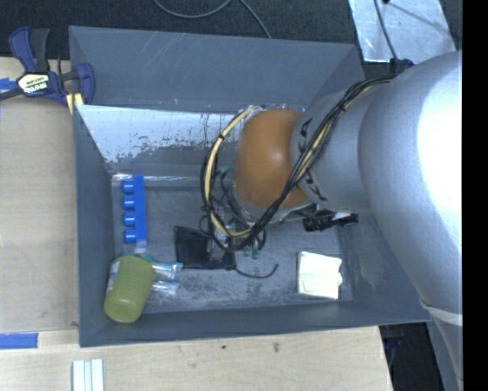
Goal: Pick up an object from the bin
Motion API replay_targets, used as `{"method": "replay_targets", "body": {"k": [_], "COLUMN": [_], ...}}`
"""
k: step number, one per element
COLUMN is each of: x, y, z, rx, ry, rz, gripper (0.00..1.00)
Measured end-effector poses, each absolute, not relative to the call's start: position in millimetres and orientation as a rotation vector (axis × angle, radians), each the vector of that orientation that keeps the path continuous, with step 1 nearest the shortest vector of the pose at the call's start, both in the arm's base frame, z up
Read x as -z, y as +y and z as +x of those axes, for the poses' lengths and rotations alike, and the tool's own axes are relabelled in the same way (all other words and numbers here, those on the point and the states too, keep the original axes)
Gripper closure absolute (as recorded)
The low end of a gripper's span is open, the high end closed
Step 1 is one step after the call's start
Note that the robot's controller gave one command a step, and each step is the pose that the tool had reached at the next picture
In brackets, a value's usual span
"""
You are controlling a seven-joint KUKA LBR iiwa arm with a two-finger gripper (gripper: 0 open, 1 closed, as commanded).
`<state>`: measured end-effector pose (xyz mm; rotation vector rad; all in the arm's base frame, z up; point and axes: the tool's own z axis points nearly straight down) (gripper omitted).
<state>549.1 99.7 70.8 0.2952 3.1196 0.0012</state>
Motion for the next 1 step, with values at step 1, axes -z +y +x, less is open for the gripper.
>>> {"method": "replay_targets", "body": {"k": [1], "x": [-73.6], "y": [99.5], "z": [548.5], "rx": [-0.001], "ry": [3.121], "rz": [0.295], "gripper": [1.00]}}
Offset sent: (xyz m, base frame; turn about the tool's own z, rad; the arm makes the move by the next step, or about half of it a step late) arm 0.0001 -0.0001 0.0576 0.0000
